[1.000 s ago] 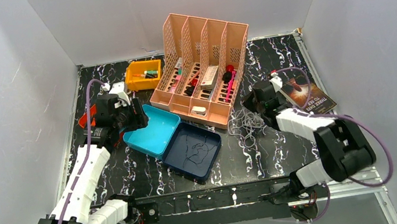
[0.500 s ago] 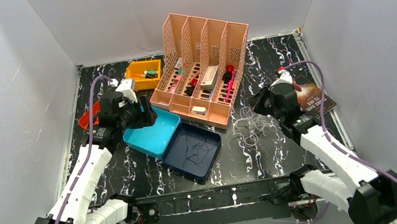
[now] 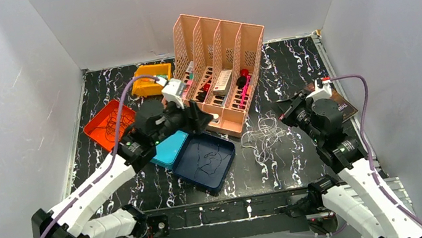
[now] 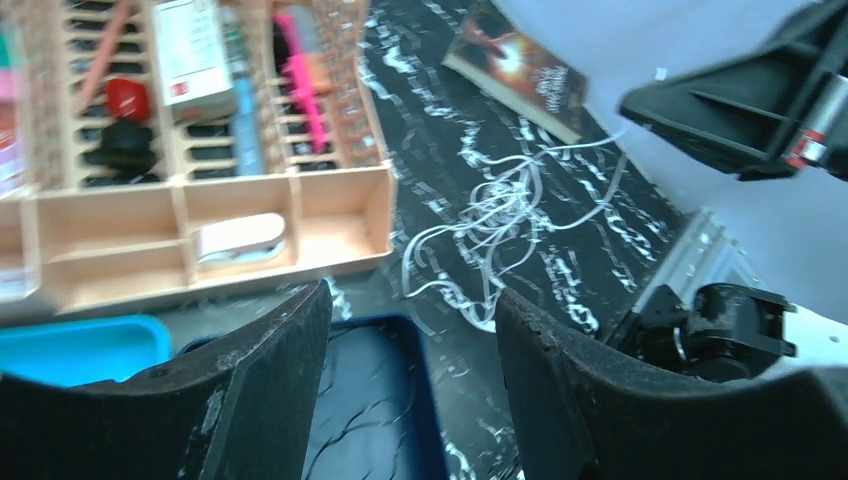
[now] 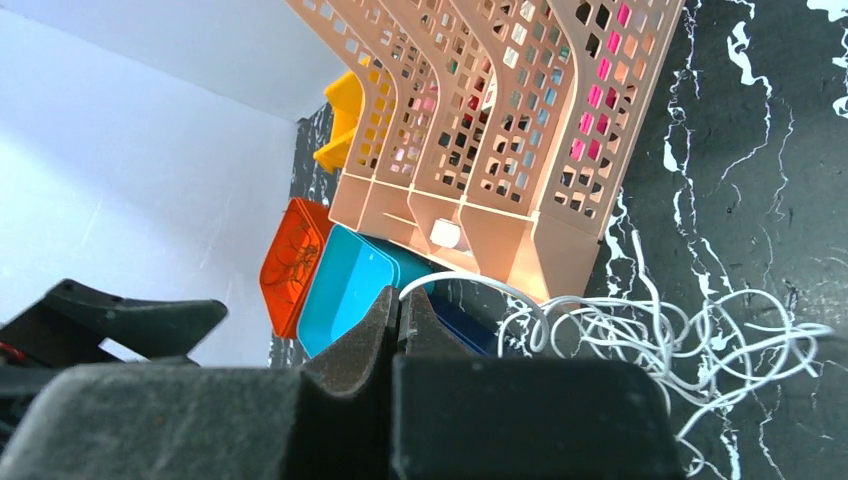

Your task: Untangle the cables

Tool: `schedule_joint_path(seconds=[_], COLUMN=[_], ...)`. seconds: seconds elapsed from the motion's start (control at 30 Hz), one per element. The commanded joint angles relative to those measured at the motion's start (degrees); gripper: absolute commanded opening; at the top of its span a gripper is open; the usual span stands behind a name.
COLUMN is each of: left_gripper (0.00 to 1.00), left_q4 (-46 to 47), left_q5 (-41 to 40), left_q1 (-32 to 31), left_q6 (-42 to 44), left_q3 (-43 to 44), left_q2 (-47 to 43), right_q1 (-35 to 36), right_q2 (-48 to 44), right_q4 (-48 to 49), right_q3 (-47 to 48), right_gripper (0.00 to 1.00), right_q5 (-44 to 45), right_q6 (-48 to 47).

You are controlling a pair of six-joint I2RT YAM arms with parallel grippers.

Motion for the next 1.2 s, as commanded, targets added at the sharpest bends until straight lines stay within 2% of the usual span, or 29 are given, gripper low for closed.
schedule_joint_path(seconds=[0.0, 0.17, 0.4, 0.8, 1.17], left_gripper=[0.6, 0.59, 0.59, 0.59, 0.59], left_q4=[10.54, 13.29, 19.72, 30.28, 38.71], left_q5=[-1.46, -1.57, -2.42, -2.05, 0.5], left_q1=[-6.15, -12.84, -17.48, -18.65, -18.58], left_q6=[-0.41, 2.16, 2.36, 4.82, 6.67], left_q3=[1.79, 6.17, 7.01, 2.89, 0.38], left_q2=[4.94, 12.68, 17.47, 17.42, 18.85], right_q1=[-0.11, -0.11, -0.17, -0.16, -0.17], right_q2=[-0.13, -0.82, -5.79, -5.97, -5.88], right_q4=[-0.27, -1.15, 1.49, 2.87, 1.49], right_q3=[4.91, 5.71, 2.45, 2.34, 4.32], right_gripper=[0.01, 0.0, 0.0, 0.0, 0.0], right_q5=[2.85, 2.97, 4.47, 4.55, 4.4], right_q6=[4.38, 3.43, 3.6, 3.9, 11.68])
